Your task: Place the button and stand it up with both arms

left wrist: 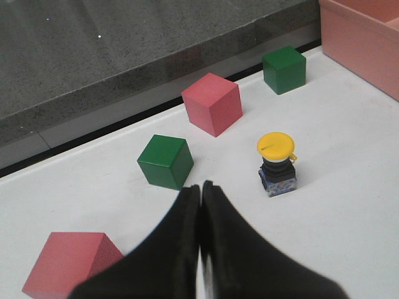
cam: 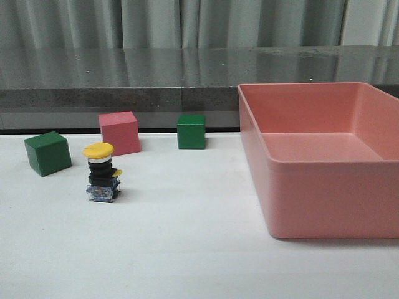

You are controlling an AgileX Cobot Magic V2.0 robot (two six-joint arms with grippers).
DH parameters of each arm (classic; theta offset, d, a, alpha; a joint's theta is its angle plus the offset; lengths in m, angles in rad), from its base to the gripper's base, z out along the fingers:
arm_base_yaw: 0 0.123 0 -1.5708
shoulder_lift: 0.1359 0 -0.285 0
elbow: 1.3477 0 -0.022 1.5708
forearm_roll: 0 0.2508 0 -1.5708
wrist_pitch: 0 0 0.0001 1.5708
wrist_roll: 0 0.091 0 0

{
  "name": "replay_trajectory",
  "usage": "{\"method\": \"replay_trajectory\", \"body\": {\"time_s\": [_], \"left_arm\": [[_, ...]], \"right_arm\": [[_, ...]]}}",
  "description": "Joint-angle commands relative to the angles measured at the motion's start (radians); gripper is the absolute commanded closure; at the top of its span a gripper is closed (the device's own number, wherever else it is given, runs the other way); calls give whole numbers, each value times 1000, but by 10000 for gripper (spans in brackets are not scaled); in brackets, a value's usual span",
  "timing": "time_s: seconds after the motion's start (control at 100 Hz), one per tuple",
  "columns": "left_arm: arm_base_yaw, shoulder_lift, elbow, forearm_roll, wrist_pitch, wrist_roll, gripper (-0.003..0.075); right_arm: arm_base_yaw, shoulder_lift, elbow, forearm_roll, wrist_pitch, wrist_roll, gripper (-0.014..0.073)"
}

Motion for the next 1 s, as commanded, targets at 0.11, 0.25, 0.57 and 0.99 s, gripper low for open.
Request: {"method": "replay_trajectory", "body": {"time_s": [0.11,0.25,0.57,0.99], "left_arm": [[2,-192,84,-50,-84,-1,740],[2,-266,115,-155,-84,-1,740],[2,-269,122,-155,-84,-1,740],[4,-317,127,108,-92,-182,740]], "right_arm": [[-8,8,-27,7,-73,1,670],[-8,8,-27,7,-73,1,670],[-8,8,-27,7,-73,1,670],[-8,8,-27,7,-73,1,670]]}}
